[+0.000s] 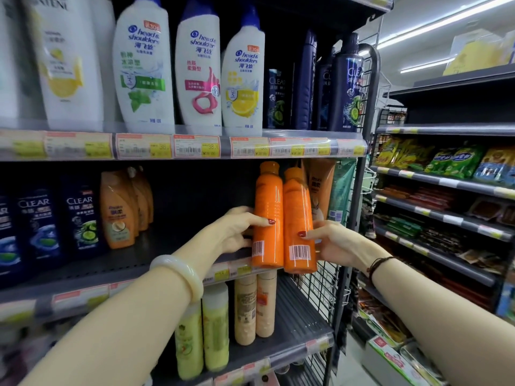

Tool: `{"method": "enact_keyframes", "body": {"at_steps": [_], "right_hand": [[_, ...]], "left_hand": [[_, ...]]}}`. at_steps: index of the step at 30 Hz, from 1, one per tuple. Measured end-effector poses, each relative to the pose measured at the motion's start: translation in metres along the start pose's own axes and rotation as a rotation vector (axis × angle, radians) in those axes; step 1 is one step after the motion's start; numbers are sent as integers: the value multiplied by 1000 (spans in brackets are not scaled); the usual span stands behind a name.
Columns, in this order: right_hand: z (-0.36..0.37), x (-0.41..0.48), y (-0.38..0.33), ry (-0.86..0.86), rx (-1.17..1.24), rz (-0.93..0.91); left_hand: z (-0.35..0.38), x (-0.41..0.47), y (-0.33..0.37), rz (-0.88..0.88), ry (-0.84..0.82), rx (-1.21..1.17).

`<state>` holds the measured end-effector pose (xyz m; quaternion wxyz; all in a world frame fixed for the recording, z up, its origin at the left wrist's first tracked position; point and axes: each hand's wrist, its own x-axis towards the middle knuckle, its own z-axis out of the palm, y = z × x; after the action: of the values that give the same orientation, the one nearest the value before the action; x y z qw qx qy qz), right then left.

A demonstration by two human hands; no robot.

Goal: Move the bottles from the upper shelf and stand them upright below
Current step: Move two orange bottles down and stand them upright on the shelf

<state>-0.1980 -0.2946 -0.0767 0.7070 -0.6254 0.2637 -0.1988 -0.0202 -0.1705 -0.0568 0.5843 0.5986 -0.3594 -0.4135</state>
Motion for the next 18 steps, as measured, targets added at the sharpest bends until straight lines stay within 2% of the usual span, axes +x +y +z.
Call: {"method": "enact_keyframes", "body": {"at_steps": [12, 18], "right_hand": [[24, -13, 13, -19, -28, -38], [25, -22, 19, -133, -87, -19]], "left_hand": [[-12, -30, -16, 16, -63, -27], [-17, -47, -30, 15, -76, 41]]}}
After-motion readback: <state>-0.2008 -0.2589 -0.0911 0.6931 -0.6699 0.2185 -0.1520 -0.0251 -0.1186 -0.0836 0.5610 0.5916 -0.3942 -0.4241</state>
